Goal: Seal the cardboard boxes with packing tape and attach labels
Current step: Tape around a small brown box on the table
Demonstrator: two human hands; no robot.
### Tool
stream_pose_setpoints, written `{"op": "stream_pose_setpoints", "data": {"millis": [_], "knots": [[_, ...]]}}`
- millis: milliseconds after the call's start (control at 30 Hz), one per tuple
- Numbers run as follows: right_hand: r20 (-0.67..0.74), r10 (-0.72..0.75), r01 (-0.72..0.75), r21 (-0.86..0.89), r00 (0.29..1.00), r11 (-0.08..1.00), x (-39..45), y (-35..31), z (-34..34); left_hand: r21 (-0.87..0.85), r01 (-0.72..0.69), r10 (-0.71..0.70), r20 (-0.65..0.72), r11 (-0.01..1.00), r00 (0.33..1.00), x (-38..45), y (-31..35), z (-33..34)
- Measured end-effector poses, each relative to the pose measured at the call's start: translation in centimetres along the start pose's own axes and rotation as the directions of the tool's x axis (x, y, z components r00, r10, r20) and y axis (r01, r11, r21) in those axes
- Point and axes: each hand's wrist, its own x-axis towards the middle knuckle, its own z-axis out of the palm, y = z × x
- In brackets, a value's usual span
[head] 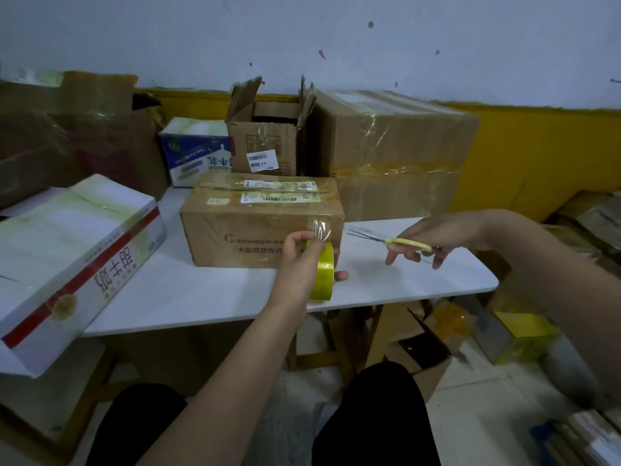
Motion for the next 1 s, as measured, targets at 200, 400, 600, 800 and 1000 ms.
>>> {"op": "stream_pose_setpoints", "data": {"millis": [200,400,600,800,1000], "knots": [[0.055,-0.036,0.035,0.017,0.998,0.999,1.1,-0.9,-0.8,-0.003,-0.012,0.012,0.014,1.0,1.0,0.0,0.1,-0.4],[0.092,-0.046,0.047,-0.005,0.995,0.999,2.1,-1.3,-0.9,-0.011,-0.024,0.024,0.024,1.0,0.999,0.2,-0.2,-0.5],[0.051,-0.168,0.169,0.001,0.984,0.986,3.5,-3.2,-0.6,0.012,0.084,-0.085,0.046,0.996,0.995,0.2,0.3,-0.6],[0.012,-0.179,0.179,-0.018,0.984,0.984,4.0,-3.9,-0.5,0.001,0.12,-0.12,0.091,0.993,0.989,0.1,1.2,-1.2],[-0.093,-0.166,0.16,-0.067,0.982,0.985,4.8,-4.1,0.0,0.085,0.05,-0.058,0.095,0.995,0.994,0.2,1.2,-1.4]]}}
